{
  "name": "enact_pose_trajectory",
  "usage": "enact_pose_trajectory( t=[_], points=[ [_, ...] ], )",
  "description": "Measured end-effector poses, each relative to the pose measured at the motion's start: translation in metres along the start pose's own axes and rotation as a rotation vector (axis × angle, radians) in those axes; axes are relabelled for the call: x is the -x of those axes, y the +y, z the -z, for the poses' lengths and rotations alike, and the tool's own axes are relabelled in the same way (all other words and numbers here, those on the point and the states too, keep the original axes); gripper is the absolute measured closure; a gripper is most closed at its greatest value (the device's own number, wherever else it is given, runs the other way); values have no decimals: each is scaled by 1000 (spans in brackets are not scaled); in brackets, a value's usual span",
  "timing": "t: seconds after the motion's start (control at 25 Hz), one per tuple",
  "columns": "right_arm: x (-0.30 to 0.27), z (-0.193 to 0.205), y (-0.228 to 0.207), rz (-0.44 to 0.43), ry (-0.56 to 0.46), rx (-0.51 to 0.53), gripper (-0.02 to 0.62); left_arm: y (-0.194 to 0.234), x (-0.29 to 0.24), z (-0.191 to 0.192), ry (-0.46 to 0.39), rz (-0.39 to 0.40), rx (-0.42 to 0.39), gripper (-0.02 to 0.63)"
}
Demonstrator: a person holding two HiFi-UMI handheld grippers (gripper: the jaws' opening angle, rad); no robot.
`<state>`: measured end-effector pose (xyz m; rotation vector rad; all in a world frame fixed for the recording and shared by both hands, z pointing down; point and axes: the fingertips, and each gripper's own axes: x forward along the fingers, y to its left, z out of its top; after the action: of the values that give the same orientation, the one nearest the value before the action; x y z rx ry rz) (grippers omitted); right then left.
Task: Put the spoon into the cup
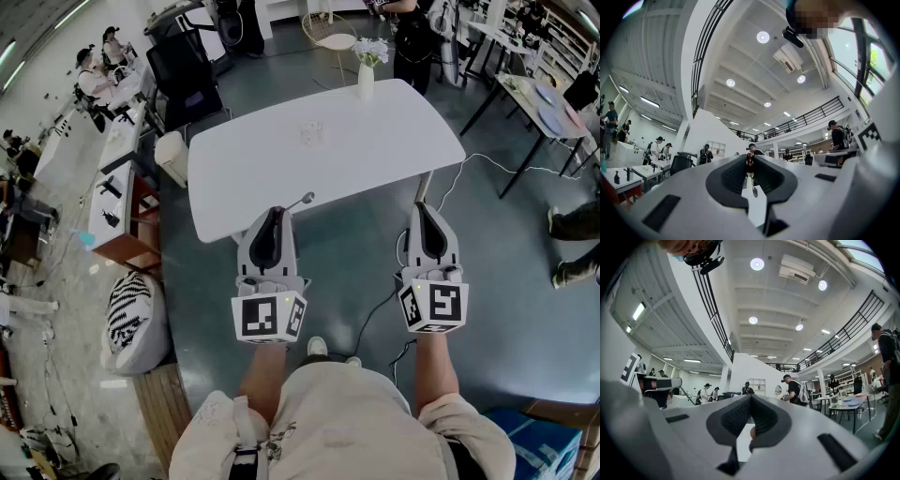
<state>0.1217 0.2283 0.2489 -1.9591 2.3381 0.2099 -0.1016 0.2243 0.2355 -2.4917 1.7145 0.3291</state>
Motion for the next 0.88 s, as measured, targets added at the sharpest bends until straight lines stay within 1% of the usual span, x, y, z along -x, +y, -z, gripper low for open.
enact_pose_trajectory(
  t=[0.2, 0.6, 0.76, 0.88],
  points=[
    [-9, 3, 9, 3, 7, 2, 607, 9, -5, -2, -4, 15, 3, 563],
    [-54, 4, 52, -22, 11, 27, 607, 57, -22, -5, -29, 24, 17, 563],
    [-72, 9, 74, -15, 18, 20, 607, 83, -26, -1, -26, 34, 25, 563],
    [-75, 13, 82, -7, 21, 12, 607, 91, -26, 4, -20, 45, 30, 563]
  ],
)
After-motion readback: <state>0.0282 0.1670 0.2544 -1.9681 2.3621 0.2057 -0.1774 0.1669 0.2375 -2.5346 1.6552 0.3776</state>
